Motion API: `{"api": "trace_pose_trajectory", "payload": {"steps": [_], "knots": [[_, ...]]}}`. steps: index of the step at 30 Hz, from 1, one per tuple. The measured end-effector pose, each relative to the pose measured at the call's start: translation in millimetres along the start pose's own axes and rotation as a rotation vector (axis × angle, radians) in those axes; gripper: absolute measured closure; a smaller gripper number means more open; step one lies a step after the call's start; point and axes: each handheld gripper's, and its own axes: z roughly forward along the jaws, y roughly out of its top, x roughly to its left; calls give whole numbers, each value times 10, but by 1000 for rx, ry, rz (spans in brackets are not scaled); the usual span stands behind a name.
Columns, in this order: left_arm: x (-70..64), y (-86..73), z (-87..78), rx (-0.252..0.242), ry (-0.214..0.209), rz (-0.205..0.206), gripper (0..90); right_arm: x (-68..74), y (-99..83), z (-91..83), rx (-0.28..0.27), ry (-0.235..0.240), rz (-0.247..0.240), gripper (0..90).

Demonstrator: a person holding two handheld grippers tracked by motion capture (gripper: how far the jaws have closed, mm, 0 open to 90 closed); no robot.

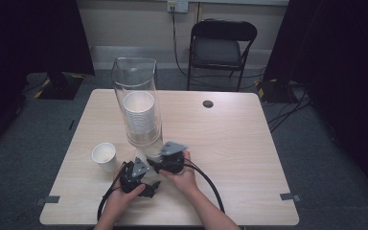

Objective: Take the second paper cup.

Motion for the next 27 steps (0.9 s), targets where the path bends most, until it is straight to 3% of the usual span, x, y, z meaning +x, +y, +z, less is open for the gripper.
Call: {"api": "trace_pose_trajectory", "payload": {"steps": [1, 4, 6, 8, 11, 16, 22, 25, 27], "knots": [[-9, 8, 6, 13, 10, 19, 10, 17, 28, -29, -6, 5, -46, 393], [-26, 18, 23, 21, 14, 22, 2, 12, 99, -81, 55, -12, -118, 383], [-26, 22, 24, 22, 14, 30, 2, -66, 81, -157, 70, 4, -86, 370], [-24, 22, 24, 20, 12, 27, 2, -126, 43, -258, 104, -31, -123, 364], [-43, 8, 7, 28, 15, 43, 2, -253, -19, -454, 115, -77, -88, 356], [-46, -14, -16, 16, 9, 21, 2, -502, -140, -796, 157, -168, -9, 331], [-53, -13, -14, 22, 16, 35, 2, -678, -229, -1080, 198, -216, 14, 328], [-52, -12, -13, 21, 16, 34, 2, -742, -277, -1202, 170, -226, 63, 323], [-46, -12, -15, 25, 16, 39, 2, -767, -317, -1250, 185, -247, 60, 321]]}}
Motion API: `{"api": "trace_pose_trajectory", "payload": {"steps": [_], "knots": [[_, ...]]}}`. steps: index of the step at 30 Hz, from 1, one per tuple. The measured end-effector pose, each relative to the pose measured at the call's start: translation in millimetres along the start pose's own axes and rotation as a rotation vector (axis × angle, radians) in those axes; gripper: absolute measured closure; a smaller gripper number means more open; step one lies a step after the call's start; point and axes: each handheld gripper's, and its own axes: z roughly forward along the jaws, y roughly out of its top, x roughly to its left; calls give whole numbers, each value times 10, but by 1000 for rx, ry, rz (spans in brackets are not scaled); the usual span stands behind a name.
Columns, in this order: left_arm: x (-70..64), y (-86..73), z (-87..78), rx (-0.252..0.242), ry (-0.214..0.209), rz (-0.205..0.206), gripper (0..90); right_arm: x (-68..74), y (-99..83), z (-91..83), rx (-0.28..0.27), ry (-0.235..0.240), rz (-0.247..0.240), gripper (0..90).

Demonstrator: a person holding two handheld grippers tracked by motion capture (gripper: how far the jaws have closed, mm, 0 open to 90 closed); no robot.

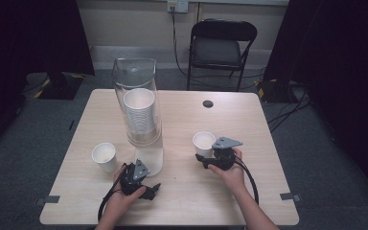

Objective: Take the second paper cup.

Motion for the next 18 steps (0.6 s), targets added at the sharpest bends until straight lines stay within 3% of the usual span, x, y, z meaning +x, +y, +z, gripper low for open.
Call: {"api": "trace_pose_trajectory", "payload": {"steps": [6, 9, 15, 18], "knots": [[3, 1, 1, 1, 1, 3, 2, -80, -98, -102, 26, -25, -5, 318], [3, -2, -5, 5, 1, 7, 2, -152, -193, -126, 39, -30, 23, 316], [7, -19, -19, 1, 0, 3, 2, -251, -293, -187, 62, -51, 24, 301], [5, -22, -23, 0, 1, 0, 2, -288, -323, -206, 115, -62, 50, 150]]}}
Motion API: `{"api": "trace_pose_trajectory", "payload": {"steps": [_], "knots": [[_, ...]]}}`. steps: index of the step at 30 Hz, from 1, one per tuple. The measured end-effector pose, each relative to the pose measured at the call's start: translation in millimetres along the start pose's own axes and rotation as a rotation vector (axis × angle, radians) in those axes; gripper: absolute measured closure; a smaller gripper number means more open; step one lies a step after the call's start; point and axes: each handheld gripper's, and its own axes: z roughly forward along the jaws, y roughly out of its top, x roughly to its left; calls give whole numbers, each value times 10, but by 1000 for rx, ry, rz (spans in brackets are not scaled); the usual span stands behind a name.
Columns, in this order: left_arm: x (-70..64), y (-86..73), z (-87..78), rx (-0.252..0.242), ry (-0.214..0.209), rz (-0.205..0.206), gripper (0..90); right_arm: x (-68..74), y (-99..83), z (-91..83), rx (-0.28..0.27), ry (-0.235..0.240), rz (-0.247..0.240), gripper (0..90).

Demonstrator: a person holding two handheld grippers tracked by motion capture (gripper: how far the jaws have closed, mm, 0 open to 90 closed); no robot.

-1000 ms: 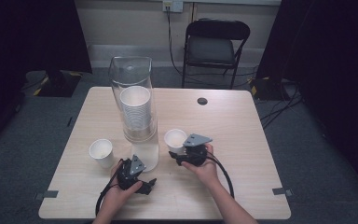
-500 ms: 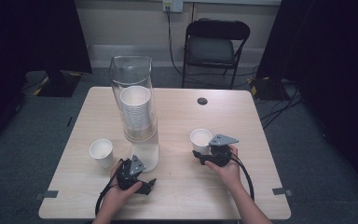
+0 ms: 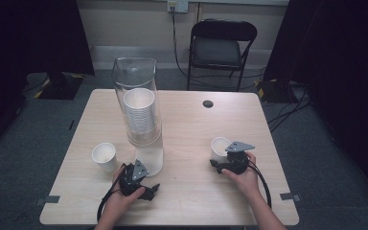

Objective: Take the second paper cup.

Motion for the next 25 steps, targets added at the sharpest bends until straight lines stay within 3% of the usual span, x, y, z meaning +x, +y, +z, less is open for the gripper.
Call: {"api": "trace_pose_trajectory", "payload": {"steps": [6, 10, 18, 25], "knots": [[16, -49, -51, 5, 7, -13, 2, -76, -166, -194, 36, -1, 39, 141], [55, -103, -84, 25, -30, -108, 23, -128, -317, -387, 69, 6, 14, 141], [70, -140, -126, 35, -38, -109, 33, -169, -668, -811, 76, -13, 15, 136], [76, -145, -131, 35, -39, -103, 32, -171, -710, -859, 74, -24, 17, 131]]}}
